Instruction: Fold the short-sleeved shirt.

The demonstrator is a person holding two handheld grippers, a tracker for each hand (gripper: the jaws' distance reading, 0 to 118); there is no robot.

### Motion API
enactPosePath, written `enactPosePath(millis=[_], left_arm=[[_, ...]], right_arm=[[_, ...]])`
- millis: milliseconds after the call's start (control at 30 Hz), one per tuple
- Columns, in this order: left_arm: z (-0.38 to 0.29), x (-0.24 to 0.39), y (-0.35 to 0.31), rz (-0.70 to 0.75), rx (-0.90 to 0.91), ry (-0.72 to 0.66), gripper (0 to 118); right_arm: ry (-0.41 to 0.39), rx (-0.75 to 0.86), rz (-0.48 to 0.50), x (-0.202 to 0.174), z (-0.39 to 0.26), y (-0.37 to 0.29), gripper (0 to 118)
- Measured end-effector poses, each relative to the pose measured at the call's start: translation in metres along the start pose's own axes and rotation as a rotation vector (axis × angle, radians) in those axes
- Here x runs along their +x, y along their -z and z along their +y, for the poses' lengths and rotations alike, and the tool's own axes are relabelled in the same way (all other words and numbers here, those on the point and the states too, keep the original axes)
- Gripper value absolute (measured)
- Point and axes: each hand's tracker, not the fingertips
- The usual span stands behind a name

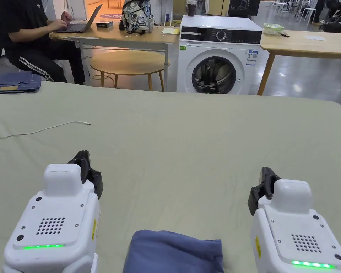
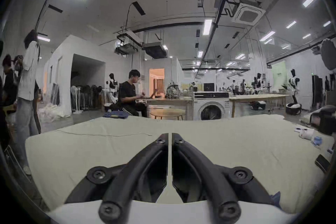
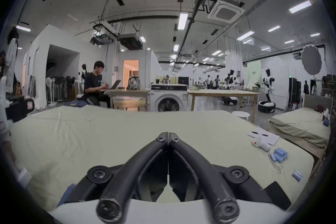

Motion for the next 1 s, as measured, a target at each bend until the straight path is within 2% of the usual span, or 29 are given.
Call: enactPosePath(millis=[300,467,567,733,933,1000], left_arm=[[-0.011,-0.009,0.000,-0.056,-0.079,-0.030,0],[-0.024,-0.015,-0.003,-0.074,-0.142,-0.035,0],[-0.032,-0.021,-0.005,-0.089,-0.194,-0.046,0],[-0.051,-0.035,-0.007,-0.169,-0.364,-0.103,0],[-0.080,-0.049,0.011,-0.395,-0.697,-0.222,1],[-0.088,-0.049,0.017,-0.454,-0.786,-0.267,20]], right_arm=[[-0.082,-0.382,0.178,-0.040,-0.075,-0.025,0],[-0.143,-0.517,0.174,-0.051,-0.119,-0.005,0],[-0.141,-0.601,0.167,-0.051,-0.130,0.006,0],[-0.147,-0.595,0.148,-0.050,-0.135,0.014,0],[-0.146,-0.607,0.141,-0.050,-0.137,0.017,0],[-0.143,-0.610,0.140,-0.050,-0.137,0.017,0]])
